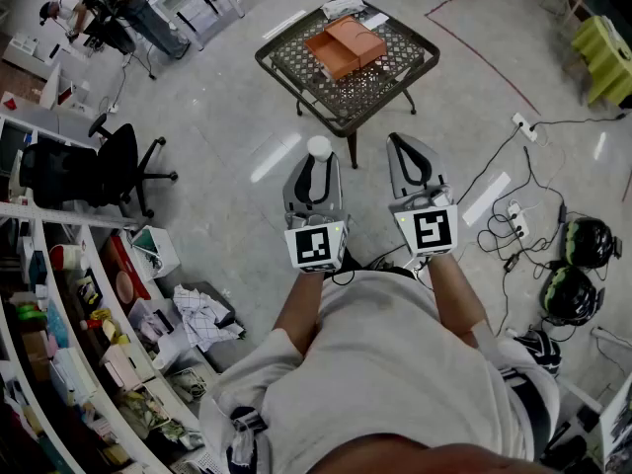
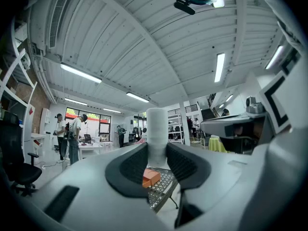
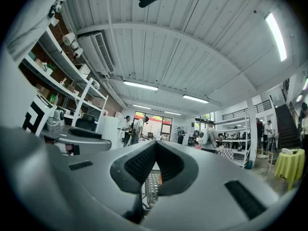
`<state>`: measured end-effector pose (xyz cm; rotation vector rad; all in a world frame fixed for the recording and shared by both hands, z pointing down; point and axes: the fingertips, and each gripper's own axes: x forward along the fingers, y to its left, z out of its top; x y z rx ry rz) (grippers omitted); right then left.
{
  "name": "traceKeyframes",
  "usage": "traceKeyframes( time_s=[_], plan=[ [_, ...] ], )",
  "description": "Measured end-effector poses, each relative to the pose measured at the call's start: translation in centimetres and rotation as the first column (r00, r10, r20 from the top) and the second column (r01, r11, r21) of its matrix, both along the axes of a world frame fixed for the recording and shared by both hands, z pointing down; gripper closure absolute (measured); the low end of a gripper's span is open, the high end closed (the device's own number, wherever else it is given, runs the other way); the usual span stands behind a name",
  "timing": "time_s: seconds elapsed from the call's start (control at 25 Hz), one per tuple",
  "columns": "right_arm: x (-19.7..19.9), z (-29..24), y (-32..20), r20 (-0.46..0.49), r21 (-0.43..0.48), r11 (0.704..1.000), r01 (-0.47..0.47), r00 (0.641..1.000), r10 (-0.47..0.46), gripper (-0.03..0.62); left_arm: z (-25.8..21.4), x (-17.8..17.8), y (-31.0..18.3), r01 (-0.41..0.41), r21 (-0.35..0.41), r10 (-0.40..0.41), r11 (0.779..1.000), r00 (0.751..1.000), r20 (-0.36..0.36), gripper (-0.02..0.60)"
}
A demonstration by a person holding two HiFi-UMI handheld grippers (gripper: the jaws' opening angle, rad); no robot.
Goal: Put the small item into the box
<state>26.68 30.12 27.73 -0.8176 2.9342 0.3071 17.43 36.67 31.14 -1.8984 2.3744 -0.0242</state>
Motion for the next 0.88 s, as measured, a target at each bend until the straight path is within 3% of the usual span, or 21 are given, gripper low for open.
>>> traceKeyframes(
  time_s=[0.32, 0.52, 0.88],
  plan=[
    [-0.4, 2.0, -0.3, 0.0, -0.061, 0.998, -0.023, 1.0, 0.023, 0.591, 1.0, -0.8, -1.0, -0.027, -0.045, 0.027, 0.999, 1.0, 0.002, 0.456],
    [-1.5, 3.8, -2.3, -0.026, -0.106, 0.994, -0.04, 0.999, 0.037, 0.591, 2.5, -1.9, -3.3, -0.06, -0.063, 0.058, 0.996, 0.998, -0.034, 0.456],
    [-8.6, 5.0, -7.2, -0.07, -0.125, 0.992, -0.032, 0.997, 0.023, 0.589, 4.2, -7.8, -8.4, -0.092, -0.082, 0.087, 0.992, 0.994, -0.062, 0.456]
  ],
)
